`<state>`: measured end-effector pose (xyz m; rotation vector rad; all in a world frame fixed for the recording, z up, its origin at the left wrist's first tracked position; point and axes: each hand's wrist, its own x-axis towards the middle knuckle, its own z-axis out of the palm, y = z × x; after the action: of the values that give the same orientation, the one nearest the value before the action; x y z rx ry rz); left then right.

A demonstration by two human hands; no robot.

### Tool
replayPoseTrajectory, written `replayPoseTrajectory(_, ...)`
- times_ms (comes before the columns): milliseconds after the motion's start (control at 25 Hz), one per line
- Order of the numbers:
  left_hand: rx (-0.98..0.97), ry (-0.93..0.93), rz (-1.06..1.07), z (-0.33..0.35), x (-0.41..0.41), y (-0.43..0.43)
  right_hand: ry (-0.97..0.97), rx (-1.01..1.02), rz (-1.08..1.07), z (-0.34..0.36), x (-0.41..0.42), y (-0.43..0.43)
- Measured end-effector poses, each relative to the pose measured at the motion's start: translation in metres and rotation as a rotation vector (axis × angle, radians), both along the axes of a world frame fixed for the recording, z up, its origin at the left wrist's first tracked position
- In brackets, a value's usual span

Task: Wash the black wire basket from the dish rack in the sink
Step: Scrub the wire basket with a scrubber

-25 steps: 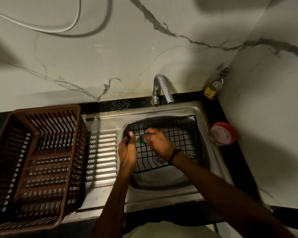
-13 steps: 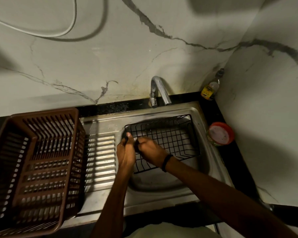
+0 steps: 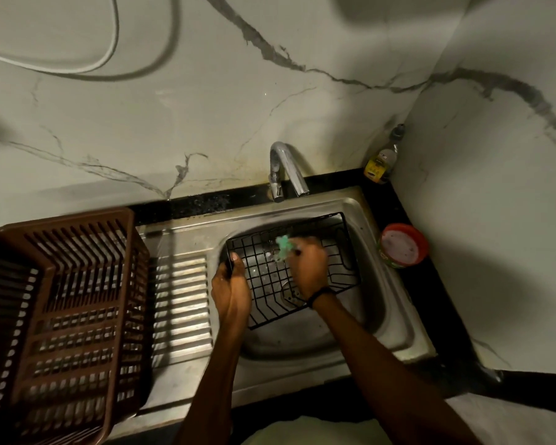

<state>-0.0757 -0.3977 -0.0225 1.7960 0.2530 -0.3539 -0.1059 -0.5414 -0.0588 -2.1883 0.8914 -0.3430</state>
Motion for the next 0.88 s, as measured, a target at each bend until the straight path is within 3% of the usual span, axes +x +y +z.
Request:
replayPoseTrajectory(40, -0.014, 0.007, 0.015, 0.002, -0.001, 0.0, 0.037, 0.105, -0.239, -0.001, 0.002, -0.015)
replayPoseTrajectory(80, -0.031, 0.003, 0.021, 0.003, -0.001, -0.001, 0.043, 0.165, -0.344, -0.001, 0.005, -0.016)
replayPoseTrajectory(120, -0.048, 0.001, 0.024, 0.005, -0.002, -0.003, 0.024, 0.18, -0.301, 0.003, 0.009, -0.007)
replayPoseTrajectory(240, -0.076, -0.003, 0.026, -0.001, 0.0, -0.008, 0.017, 0.056, 0.313, 0.023, 0.016, 0.048)
replayPoseTrajectory(280, -0.082, 0.004, 0.033, -0.001, 0.001, -0.007, -0.007, 0.026, 0.365, 0.027, 0.015, 0.045)
replayPoseTrajectory(480, -0.065, -0.013, 0.038, -0.004, -0.003, -0.009, 0.035, 0.156, -0.229, 0.03, 0.017, -0.011)
replayPoseTrajectory(680, -0.047, -0.018, 0.048, -0.002, 0.001, -0.012, -0.043, 0.202, 0.204, 0.022, 0.018, 0.045)
replayPoseTrajectory(720, -0.064, -0.016, 0.051, -0.002, 0.001, -0.008, -0.089, 0.267, 0.121, 0.014, 0.017, 0.031)
replayPoseTrajectory(800, -0.099, -0.009, 0.073, 0.002, 0.0, -0.002, -0.114, 0.395, -0.248, -0.001, 0.017, -0.01)
replayPoseTrajectory(880, -0.067, -0.016, 0.059, 0.003, -0.002, -0.003, -0.044, 0.293, -0.403, -0.008, 0.017, -0.027)
